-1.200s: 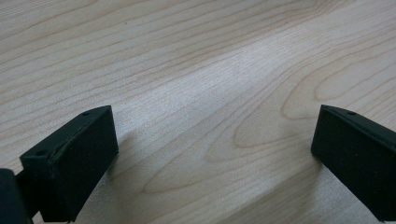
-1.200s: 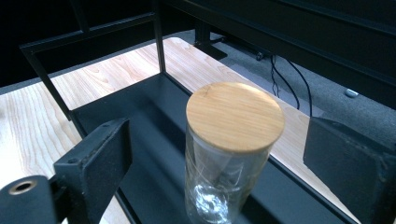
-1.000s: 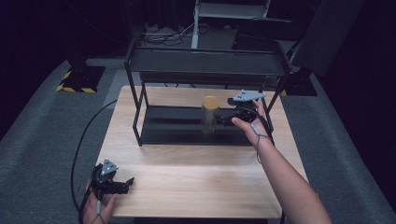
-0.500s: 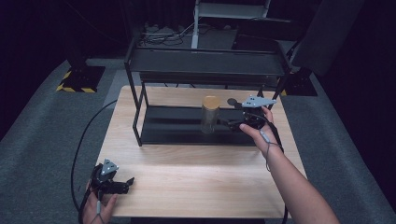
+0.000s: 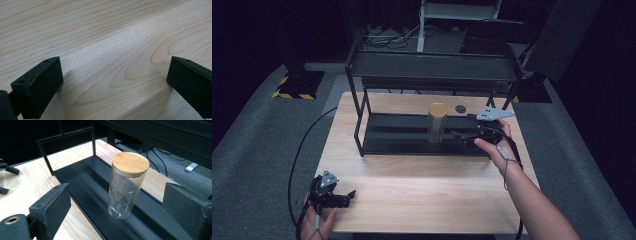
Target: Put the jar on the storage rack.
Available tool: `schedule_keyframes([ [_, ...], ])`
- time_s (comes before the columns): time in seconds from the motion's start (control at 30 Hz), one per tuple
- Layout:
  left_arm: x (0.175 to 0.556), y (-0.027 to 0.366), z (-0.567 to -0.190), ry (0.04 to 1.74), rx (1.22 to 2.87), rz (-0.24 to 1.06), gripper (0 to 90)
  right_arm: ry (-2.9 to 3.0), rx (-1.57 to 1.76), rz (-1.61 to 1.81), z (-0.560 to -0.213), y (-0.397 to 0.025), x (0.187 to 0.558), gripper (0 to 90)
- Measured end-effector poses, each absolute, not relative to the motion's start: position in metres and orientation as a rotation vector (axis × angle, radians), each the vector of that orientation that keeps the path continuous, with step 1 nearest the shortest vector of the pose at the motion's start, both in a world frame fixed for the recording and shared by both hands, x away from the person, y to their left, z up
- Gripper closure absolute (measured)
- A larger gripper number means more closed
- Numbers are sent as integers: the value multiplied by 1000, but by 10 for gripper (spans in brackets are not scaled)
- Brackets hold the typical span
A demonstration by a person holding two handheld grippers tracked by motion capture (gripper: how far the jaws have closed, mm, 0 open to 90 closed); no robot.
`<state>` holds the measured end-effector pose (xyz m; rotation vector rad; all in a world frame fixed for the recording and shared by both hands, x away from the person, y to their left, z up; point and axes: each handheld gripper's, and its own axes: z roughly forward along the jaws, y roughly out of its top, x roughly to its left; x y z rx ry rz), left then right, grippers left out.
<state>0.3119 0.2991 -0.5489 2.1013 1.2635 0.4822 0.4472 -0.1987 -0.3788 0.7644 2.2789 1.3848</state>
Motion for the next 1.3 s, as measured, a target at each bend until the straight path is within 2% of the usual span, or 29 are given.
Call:
schedule_keyframes([
  [0.97, 312, 299, -549, 1263, 2101, 482, 5, 2310, 691, 1388, -366, -201, 407, 94],
  [1.3, 312, 299, -549, 1264, 2101, 482, 5, 2311, 707, 1394, -375, -212, 394, 96],
])
